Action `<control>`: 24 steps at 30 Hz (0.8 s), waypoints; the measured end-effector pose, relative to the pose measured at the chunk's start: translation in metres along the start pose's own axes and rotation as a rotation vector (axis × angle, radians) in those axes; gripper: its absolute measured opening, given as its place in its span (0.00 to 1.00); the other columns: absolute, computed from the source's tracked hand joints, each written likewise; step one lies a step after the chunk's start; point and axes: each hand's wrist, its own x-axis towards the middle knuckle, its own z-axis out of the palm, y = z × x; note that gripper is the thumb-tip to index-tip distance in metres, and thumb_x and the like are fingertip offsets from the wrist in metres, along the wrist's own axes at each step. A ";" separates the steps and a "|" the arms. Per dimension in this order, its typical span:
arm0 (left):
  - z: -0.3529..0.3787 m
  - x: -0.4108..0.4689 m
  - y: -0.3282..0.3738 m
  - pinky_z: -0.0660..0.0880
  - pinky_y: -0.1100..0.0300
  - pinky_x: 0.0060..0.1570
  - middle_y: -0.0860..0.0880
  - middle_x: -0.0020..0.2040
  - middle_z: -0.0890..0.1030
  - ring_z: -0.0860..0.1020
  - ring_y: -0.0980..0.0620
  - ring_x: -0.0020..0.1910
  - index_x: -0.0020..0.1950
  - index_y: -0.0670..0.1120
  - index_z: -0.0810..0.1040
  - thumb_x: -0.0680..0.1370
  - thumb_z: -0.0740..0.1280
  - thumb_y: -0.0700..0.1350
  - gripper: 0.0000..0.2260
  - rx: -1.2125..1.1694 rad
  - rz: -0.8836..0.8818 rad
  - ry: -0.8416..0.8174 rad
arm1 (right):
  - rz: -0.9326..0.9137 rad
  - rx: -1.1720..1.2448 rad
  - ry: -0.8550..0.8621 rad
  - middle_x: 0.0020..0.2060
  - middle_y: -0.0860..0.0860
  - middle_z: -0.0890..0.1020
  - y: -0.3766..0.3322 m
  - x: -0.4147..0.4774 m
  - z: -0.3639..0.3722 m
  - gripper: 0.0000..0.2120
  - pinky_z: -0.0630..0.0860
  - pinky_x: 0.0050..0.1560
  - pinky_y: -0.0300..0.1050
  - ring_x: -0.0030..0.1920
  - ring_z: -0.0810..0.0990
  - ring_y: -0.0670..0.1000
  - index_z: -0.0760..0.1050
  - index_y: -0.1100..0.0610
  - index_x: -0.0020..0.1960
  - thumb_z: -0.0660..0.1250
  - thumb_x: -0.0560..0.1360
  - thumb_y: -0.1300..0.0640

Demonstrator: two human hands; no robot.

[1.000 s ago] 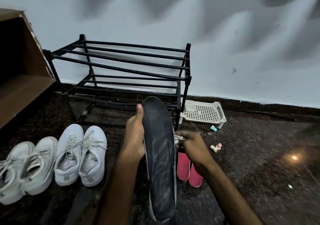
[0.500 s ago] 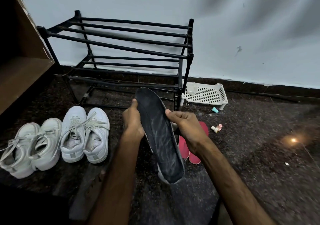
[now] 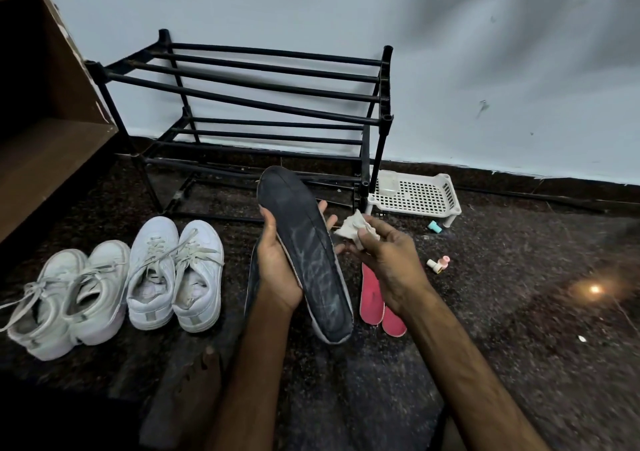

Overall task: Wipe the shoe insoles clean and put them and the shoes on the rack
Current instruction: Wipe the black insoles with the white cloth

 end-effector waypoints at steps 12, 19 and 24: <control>0.016 0.001 0.006 0.77 0.49 0.54 0.42 0.51 0.82 0.82 0.47 0.44 0.51 0.41 0.85 0.75 0.54 0.72 0.36 0.080 0.028 0.058 | -0.642 -1.129 -0.332 0.45 0.49 0.85 0.001 -0.036 0.028 0.14 0.77 0.52 0.49 0.48 0.83 0.49 0.80 0.53 0.51 0.77 0.68 0.55; 0.005 0.003 0.024 0.70 0.35 0.60 0.43 0.55 0.80 0.80 0.46 0.49 0.71 0.43 0.72 0.74 0.52 0.73 0.40 -0.025 0.042 0.018 | -0.694 -1.092 -0.517 0.51 0.49 0.83 0.008 -0.029 0.024 0.10 0.70 0.59 0.31 0.53 0.79 0.43 0.85 0.57 0.52 0.71 0.72 0.57; 0.018 -0.001 0.021 0.79 0.51 0.47 0.42 0.52 0.80 0.80 0.46 0.46 0.56 0.41 0.82 0.73 0.54 0.74 0.39 0.013 0.023 0.048 | -0.755 -0.969 -0.345 0.42 0.48 0.84 0.007 -0.023 0.036 0.08 0.74 0.51 0.34 0.45 0.80 0.43 0.85 0.57 0.43 0.75 0.67 0.67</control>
